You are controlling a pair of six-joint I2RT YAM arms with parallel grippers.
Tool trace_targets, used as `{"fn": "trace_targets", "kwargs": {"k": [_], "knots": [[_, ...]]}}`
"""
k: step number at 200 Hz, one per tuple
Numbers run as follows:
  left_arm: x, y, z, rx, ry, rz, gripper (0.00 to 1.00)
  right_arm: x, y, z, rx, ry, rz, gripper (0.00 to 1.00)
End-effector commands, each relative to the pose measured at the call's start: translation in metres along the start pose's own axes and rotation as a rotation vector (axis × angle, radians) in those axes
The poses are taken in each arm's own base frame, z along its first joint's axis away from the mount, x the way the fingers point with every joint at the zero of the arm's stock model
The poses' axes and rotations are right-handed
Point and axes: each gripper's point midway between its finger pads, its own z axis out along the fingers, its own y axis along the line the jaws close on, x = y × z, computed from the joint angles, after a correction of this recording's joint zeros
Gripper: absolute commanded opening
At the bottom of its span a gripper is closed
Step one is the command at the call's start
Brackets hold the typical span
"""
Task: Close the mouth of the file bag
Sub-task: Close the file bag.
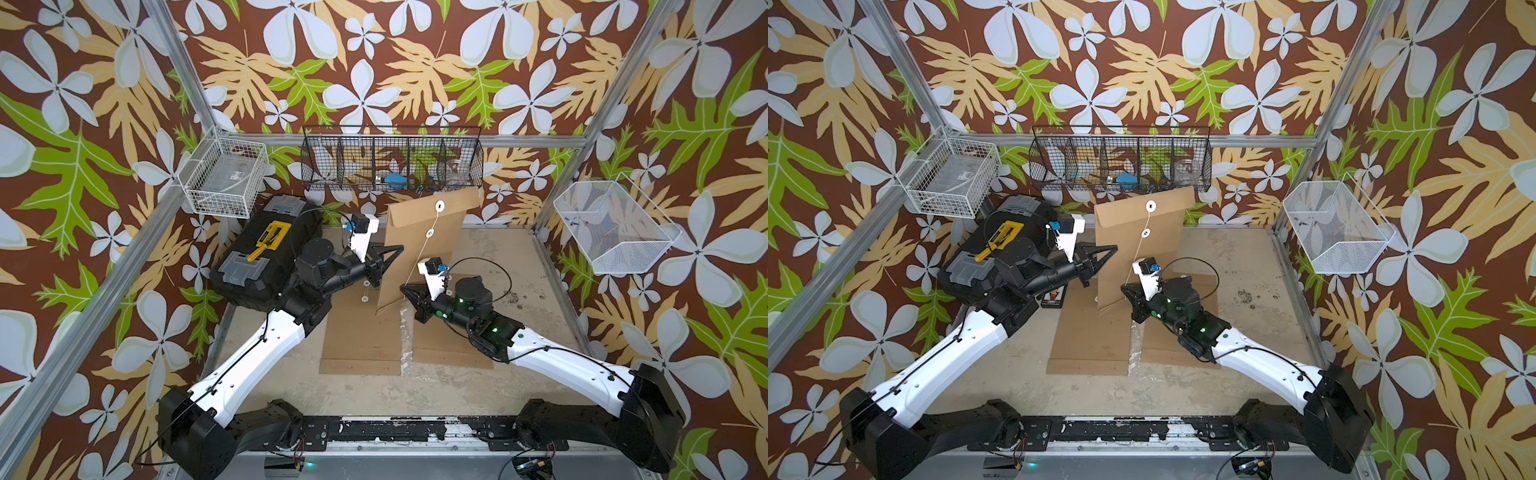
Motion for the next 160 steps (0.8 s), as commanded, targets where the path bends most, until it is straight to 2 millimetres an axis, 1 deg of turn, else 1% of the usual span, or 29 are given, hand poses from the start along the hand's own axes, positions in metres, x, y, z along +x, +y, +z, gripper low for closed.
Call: {"fn": "trace_targets", "kwargs": {"k": [1, 53, 97, 140, 160], "knots": [[-0.013, -0.006, -0.001, 0.025, -0.033, 0.022, 0.0, 0.013, -0.001, 0.005, 0.025, 0.065, -0.022, 0.0], [-0.019, -0.017, -0.003, 0.069, -0.04, 0.02, 0.0, 0.028, -0.005, 0.015, 0.041, 0.147, -0.018, 0.0], [-0.025, -0.028, -0.006, 0.122, -0.039, 0.01, 0.0, 0.038, -0.021, 0.021, 0.091, 0.184, -0.02, 0.0], [-0.026, -0.034, -0.009, 0.149, -0.034, -0.002, 0.0, 0.028, -0.046, 0.02, 0.113, 0.156, -0.011, 0.0], [-0.028, -0.036, -0.011, 0.156, -0.04, -0.006, 0.0, 0.018, -0.054, 0.017, 0.117, 0.125, -0.012, 0.0]]}}
